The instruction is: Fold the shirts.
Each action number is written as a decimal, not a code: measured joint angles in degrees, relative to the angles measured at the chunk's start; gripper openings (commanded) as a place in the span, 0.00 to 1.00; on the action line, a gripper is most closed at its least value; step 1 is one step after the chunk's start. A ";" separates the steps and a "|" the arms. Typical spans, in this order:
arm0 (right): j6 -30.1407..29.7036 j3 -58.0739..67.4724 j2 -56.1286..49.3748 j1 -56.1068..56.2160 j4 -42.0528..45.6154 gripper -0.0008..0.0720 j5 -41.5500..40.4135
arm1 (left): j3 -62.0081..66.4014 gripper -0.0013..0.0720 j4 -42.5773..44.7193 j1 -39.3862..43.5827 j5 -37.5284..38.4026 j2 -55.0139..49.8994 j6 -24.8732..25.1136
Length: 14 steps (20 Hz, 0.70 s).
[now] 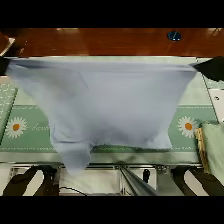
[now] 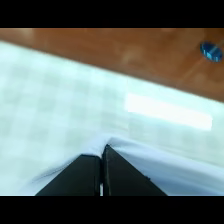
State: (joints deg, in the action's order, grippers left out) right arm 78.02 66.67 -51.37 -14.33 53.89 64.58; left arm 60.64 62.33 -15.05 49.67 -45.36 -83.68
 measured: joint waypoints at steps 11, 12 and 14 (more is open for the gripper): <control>0.72 21.79 -46.01 5.09 -4.11 0.04 -12.50 | 13.05 0.04 -7.30 9.11 -11.06 -41.35 -1.49; 1.29 23.65 -48.00 5.20 -3.87 0.04 -12.04 | 13.81 0.04 -7.45 9.20 -11.17 -42.53 -1.42; 2.12 26.27 -50.53 5.31 -2.93 0.04 -10.91 | 15.06 0.04 -7.65 9.18 -10.14 -43.82 -0.09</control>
State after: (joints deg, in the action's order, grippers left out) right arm 80.14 92.95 -101.91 -9.02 50.96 53.67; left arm 75.70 54.68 -5.87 39.53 -89.19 -83.77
